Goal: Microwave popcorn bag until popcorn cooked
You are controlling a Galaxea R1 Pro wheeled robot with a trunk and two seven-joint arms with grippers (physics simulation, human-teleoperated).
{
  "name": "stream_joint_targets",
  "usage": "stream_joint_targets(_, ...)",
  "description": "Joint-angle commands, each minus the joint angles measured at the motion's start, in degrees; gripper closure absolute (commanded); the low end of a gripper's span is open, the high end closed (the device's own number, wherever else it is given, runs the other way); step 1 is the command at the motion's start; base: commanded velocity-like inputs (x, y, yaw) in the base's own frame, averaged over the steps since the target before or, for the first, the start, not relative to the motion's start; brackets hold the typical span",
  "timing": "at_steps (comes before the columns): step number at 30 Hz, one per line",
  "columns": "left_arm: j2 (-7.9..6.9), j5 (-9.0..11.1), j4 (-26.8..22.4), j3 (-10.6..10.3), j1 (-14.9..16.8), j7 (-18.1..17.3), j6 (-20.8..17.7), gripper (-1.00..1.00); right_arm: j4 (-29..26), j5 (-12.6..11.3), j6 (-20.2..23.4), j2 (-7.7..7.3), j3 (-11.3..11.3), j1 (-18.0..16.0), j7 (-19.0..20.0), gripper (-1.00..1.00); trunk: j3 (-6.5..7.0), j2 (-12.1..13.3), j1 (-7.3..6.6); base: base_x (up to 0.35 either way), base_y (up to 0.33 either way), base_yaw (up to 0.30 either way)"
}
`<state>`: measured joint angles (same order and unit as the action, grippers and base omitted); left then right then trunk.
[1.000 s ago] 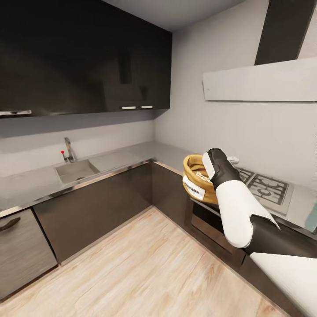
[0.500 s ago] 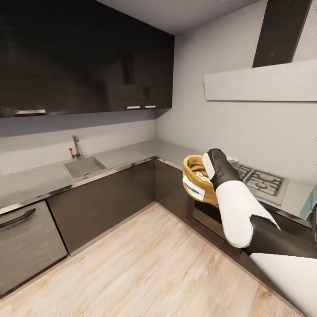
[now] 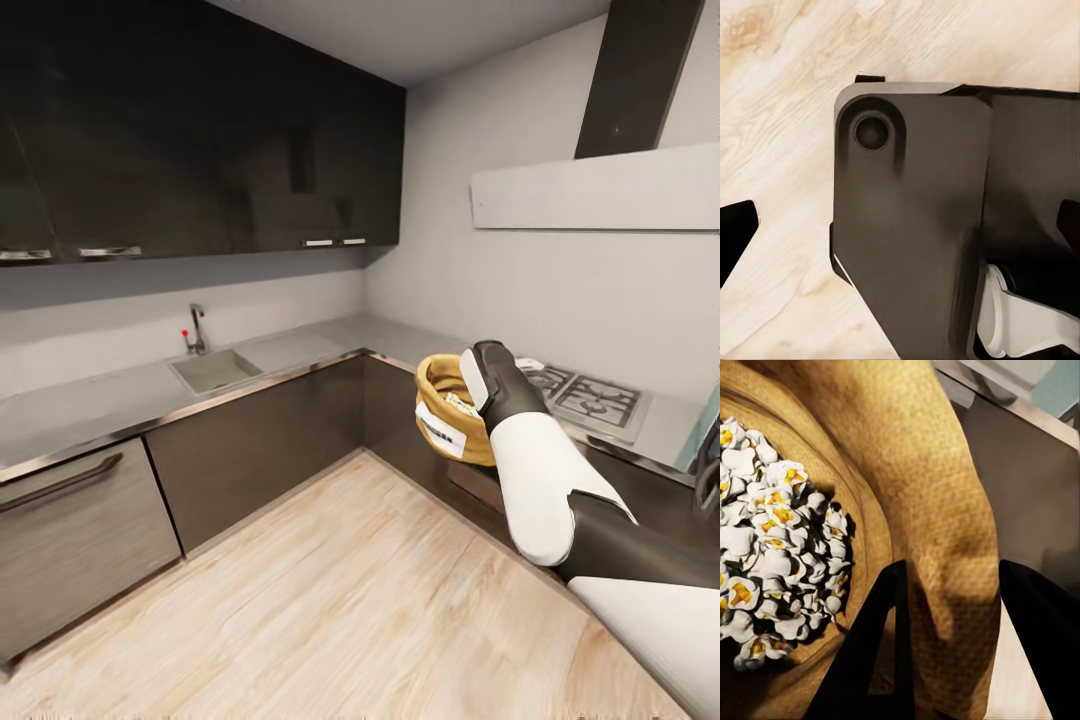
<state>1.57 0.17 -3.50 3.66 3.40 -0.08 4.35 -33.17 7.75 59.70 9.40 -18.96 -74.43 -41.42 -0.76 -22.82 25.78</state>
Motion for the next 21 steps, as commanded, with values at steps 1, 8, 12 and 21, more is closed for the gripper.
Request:
stream_joint_targets(1,0.01,0.01,0.06,0.34,0.03,-0.01,0.19,-1.00,-0.05,0.60,0.30,0.09,-0.34,0.01,0.25,1.00,-0.08,-0.10,0.00,-0.292,0.196,0.000)
stream_joint_targets(8,0.03,0.01,0.07,0.30,0.08,-0.01,0.19,-1.00,0.02,0.60,0.30,0.09,-0.31,0.21,0.29,1.00,-0.08,-0.10,0.00,-0.292,0.196,-0.100)
stream_joint_targets(12,0.07,0.01,0.05,0.30,0.11,-0.01,0.20,-1.00,0.04,0.60,0.30,0.09,-0.29,0.17,0.29,1.00,-0.08,-0.10,0.00,-0.292,0.196,-0.282)
stream_joint_targets(21,0.10,0.01,0.05,0.30,0.12,-0.01,0.19,-1.00,0.04,0.60,0.30,0.09,-0.28,0.16,0.29,1.00,-0.08,-0.10,0.00,-0.293,0.196,-0.299)
